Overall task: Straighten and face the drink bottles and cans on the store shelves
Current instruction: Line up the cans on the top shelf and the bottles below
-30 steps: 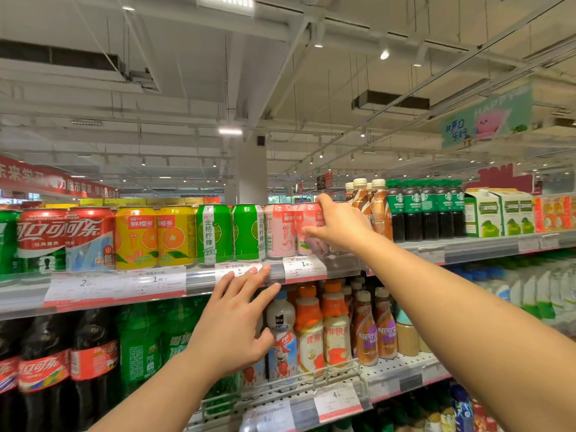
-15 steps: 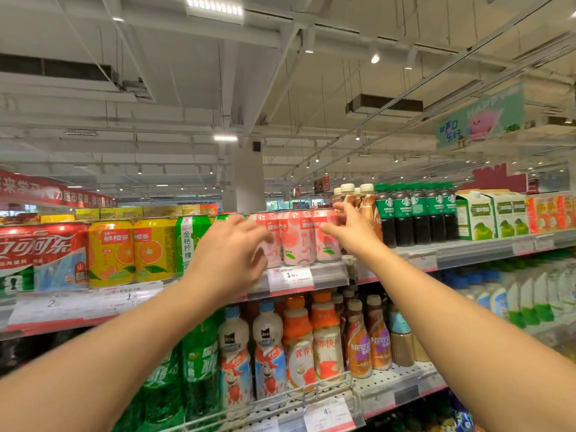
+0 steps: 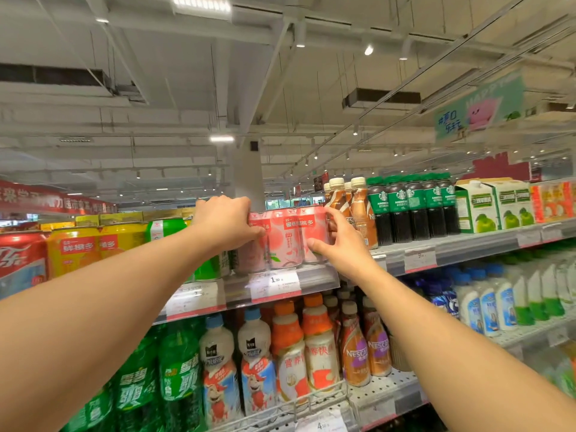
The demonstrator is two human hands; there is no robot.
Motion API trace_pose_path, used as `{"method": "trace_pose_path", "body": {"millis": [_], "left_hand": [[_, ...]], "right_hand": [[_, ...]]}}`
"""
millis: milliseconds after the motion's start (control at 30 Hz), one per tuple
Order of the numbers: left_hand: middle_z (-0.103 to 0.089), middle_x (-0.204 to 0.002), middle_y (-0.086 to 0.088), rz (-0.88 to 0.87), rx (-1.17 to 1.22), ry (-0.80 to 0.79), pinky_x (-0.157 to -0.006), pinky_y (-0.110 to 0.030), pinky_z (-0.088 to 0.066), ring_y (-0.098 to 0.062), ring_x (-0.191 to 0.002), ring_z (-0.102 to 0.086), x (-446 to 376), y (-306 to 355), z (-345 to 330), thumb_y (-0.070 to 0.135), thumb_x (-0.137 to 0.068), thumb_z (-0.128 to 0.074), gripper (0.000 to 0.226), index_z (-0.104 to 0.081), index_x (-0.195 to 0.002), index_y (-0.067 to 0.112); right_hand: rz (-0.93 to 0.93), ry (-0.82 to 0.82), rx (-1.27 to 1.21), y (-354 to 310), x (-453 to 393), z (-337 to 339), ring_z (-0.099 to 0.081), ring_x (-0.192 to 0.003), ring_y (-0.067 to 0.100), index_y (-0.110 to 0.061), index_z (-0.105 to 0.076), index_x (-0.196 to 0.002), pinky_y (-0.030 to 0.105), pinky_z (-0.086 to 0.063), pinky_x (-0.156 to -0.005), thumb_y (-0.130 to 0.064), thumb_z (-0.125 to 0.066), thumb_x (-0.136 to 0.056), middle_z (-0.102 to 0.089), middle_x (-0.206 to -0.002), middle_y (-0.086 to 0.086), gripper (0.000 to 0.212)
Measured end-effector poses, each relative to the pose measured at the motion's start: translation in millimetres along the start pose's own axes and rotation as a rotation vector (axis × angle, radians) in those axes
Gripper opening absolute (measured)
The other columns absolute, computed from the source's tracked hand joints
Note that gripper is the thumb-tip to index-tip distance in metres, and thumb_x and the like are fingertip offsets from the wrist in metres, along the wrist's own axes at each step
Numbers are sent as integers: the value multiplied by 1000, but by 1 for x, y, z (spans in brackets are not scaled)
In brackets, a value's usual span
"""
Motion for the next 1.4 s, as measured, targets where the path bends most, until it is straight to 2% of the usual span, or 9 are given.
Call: {"method": "trace_pose_path", "body": {"millis": [133,300,467,533,733,867,967,1100,1400], "left_hand": [[-73,-109,0,-75,148,-77,-84,-38,-54,-26,-97,-64,-3,-11,4,62,-84,-66,47,-61,-116,29],[-70,-120,-2,-89,193,-195,-89,-38,-55,-26,-100,-63,-6,-16,8,57,-85,-66,49,-57,-125,30],[-66,-125,-2,-119,125,-7,-91,-42,-50,-27,-113,-59,-1,15,13,77,-80,-56,74,-50,-134,26],[-68,-121,0,-102,136,-5,-88,-41,-50,-26,-110,-61,1,33,11,83,-77,-55,81,-49,-136,28],[-66,-105,5,-100,158,-63,-87,-41,-46,-25,-103,-59,-1,39,-1,67,-81,-70,58,-55,-123,30],[-68,-112,4,-113,161,-56,-90,-44,-47,-28,-110,-59,1,36,-4,66,-80,-68,58,-55,-124,31],[-60,-130,0,-114,127,-26,-99,-50,-40,-31,-124,-50,7,36,-8,67,-81,-66,68,-50,-135,30],[-45,-149,-5,-167,47,76,-113,-54,-32,-31,-138,-37,24,32,-11,67,-80,-66,83,-40,-145,23],[-43,-154,-5,-447,-79,194,-121,-54,-21,-30,-146,-31,114,1,-11,45,-91,-60,62,-43,-145,21]], "right_hand": [[1,-32,-37,5,-3,2,-51,-127,6,-36,-33,-154,43,-45,-112,-28,-79,-88,-58,-141,-9,81],[-14,-96,-88,7,-3,5,-49,-138,16,-37,-30,-154,52,-44,-113,-28,-78,-89,-54,-147,-5,81],[-55,-133,-117,7,-2,6,-56,-132,17,-38,-32,-151,52,-50,-106,-28,-77,-90,-58,-145,0,77],[-58,-134,-107,8,-1,6,-59,-128,16,-33,-34,-149,51,-49,-108,-29,-76,-90,-60,-142,0,73],[-58,-154,-108,8,0,8,-57,-129,15,-25,-36,-148,38,-45,-110,-23,-75,-92,-58,-144,2,68],[-65,-175,-130,7,1,9,-59,-128,16,-22,-38,-147,44,-47,-111,-19,-76,-91,-59,-143,5,68],[-78,-171,-133,2,4,10,-59,-123,11,-21,-38,-148,31,-52,-99,-19,-76,-91,-60,-140,-1,69],[-56,-74,-65,0,11,10,-62,-110,5,-24,-48,-146,26,-51,-91,-26,-78,-89,-63,-123,-12,65],[-67,89,31,-2,24,2,-63,-104,-7,-27,-66,-132,21,-51,-96,-35,-81,-86,-69,-117,-19,49]]}}
Point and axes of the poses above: each hand's wrist, its own x-axis away from the middle knuckle, its own z-axis out of the back of the hand, y = z × x, the point moved 2 cm from there along -x, towards the middle knuckle
